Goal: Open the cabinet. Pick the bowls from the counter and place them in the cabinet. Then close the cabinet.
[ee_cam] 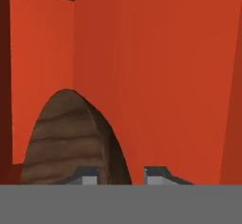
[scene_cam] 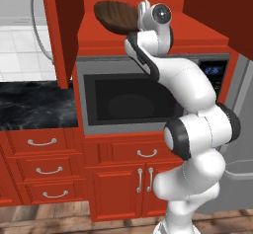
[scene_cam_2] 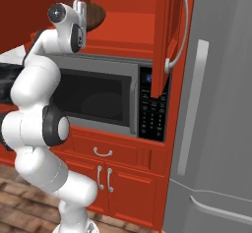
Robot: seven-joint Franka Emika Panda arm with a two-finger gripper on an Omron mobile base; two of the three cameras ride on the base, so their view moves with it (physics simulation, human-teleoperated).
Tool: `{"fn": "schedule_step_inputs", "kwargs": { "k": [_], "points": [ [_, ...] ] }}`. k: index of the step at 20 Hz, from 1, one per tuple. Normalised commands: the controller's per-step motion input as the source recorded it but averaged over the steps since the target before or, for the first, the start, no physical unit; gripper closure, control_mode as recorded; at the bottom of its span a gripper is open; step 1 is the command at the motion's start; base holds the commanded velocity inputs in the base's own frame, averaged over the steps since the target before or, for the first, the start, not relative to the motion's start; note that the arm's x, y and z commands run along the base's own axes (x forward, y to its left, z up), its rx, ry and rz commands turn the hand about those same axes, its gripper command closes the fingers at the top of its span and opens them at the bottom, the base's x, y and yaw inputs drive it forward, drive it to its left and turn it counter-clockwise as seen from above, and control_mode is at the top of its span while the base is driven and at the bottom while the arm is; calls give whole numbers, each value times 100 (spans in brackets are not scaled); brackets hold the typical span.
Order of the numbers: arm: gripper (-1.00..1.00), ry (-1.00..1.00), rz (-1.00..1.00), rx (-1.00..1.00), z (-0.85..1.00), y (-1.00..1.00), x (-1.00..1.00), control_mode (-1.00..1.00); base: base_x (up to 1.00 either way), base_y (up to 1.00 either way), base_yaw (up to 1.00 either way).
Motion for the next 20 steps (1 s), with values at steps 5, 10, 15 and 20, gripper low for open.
{"fn": "schedule_step_inputs", "kwargs": {
  "k": [5, 10, 15, 20],
  "points": [
    [-100, -3, 0, 0, 0, 0, 0, -100, 0, 0, 0],
    [-100, -27, 0, 2, 0, -6, -48, -100, 0, 0, 0],
    [-100, -13, 0, 2, 0, -3, -54, -100, 0, 0, 0],
    [-100, -9, 0, 0, 34, 0, -41, -100, 0, 0, 0]
  ]
}}
